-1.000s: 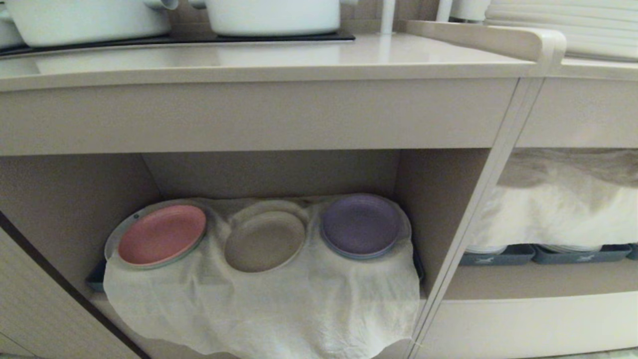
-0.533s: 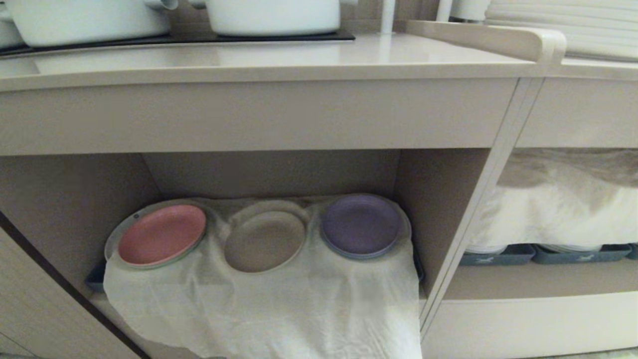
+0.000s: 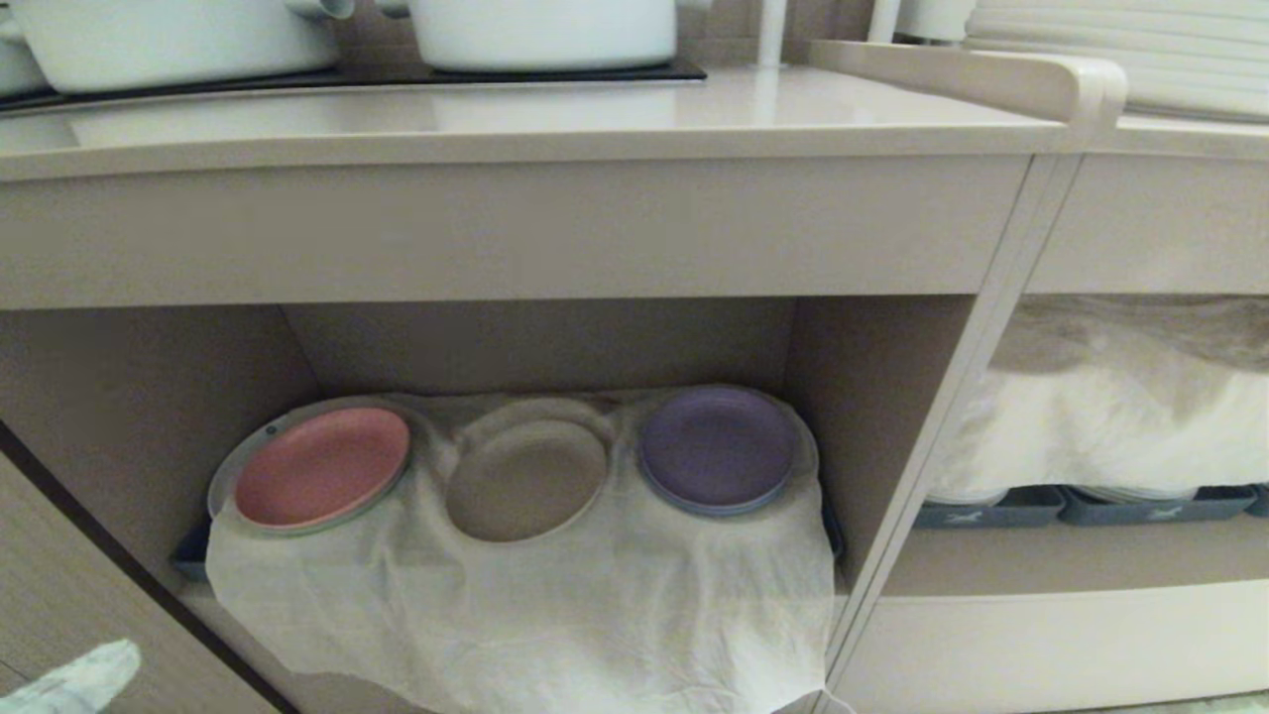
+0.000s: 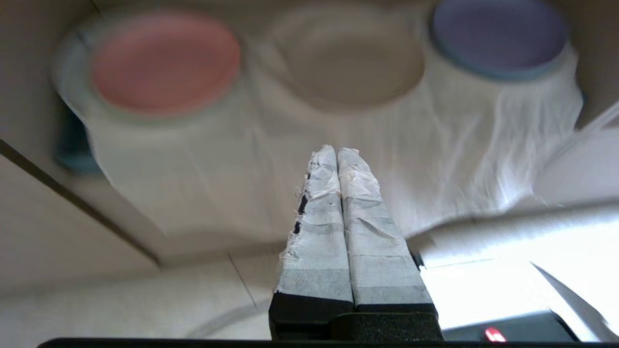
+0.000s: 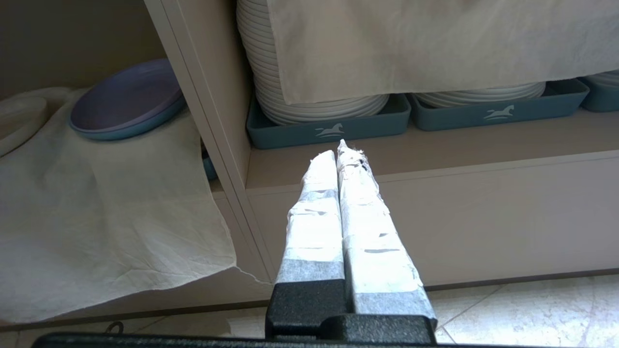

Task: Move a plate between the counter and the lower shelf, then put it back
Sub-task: Pick up the plate in the cupboard

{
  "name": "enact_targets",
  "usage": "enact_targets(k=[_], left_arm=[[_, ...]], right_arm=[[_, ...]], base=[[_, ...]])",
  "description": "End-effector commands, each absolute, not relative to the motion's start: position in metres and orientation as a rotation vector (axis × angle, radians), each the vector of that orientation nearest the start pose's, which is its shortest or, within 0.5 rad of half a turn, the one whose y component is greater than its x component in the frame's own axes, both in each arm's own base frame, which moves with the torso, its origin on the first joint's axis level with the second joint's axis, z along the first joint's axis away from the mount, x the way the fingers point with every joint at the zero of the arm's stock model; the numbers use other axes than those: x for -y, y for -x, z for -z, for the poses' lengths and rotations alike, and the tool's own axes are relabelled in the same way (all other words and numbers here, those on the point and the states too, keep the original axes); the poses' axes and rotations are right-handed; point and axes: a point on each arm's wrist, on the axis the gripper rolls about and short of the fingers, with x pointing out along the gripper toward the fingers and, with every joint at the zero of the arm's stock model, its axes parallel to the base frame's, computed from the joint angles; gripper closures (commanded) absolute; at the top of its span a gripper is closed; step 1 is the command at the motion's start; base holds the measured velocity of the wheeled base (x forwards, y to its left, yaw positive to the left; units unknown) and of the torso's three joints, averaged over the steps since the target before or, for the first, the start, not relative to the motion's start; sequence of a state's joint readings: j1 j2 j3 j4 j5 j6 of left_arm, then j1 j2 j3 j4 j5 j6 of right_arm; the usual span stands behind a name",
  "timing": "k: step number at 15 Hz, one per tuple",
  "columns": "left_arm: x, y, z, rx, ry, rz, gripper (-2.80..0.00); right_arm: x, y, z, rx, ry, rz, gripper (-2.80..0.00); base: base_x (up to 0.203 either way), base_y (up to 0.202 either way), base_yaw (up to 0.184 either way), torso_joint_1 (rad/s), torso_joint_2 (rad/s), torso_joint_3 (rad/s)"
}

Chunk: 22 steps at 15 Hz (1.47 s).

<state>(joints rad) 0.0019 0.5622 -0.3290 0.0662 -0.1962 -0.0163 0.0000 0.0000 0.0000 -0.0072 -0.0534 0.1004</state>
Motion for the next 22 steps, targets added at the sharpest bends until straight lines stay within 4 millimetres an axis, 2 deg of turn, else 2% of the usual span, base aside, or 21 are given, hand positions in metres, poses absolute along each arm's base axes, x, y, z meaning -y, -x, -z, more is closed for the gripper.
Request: enact_targets(k=[1, 10, 15, 17, 22], left_arm=[[0.004, -0.056, -0.159, -0.444, 0.077, 0.193, 0.0], [0.019, -0.104, -0.132, -0.799, 0.315, 0.229, 0.0], [0.037, -0.137, -0.124, -0.878, 0.495, 0.209, 0.0], [0.042, -0.151, -0.128, -0.89, 0.58, 0.168, 0.0], [0.047, -0.18, -0.123, -0.935, 0.705, 0.033, 0.0]], right_arm=[[0.001, 0.023, -0.076, 0.01, -0.101, 0.053, 0.0], [0.001, 0.023, -0.076, 0.01, -0.101, 0.053, 0.0], [0.001, 0.023, -0.076, 0.01, -0.101, 0.053, 0.0], [0.001, 0.023, -0.076, 0.01, -0.101, 0.053, 0.0], [0.001, 0.023, -0.076, 0.01, -0.101, 0.053, 0.0]], base=[[0.0, 0.0, 0.0, 0.0, 0.0, 0.0], [0.0, 0.0, 0.0, 0.0, 0.0, 0.0], [0.0, 0.0, 0.0, 0.0, 0.0, 0.0], [0.0, 0.0, 0.0, 0.0, 0.0, 0.0], [0.0, 0.0, 0.0, 0.0, 0.0, 0.0]])
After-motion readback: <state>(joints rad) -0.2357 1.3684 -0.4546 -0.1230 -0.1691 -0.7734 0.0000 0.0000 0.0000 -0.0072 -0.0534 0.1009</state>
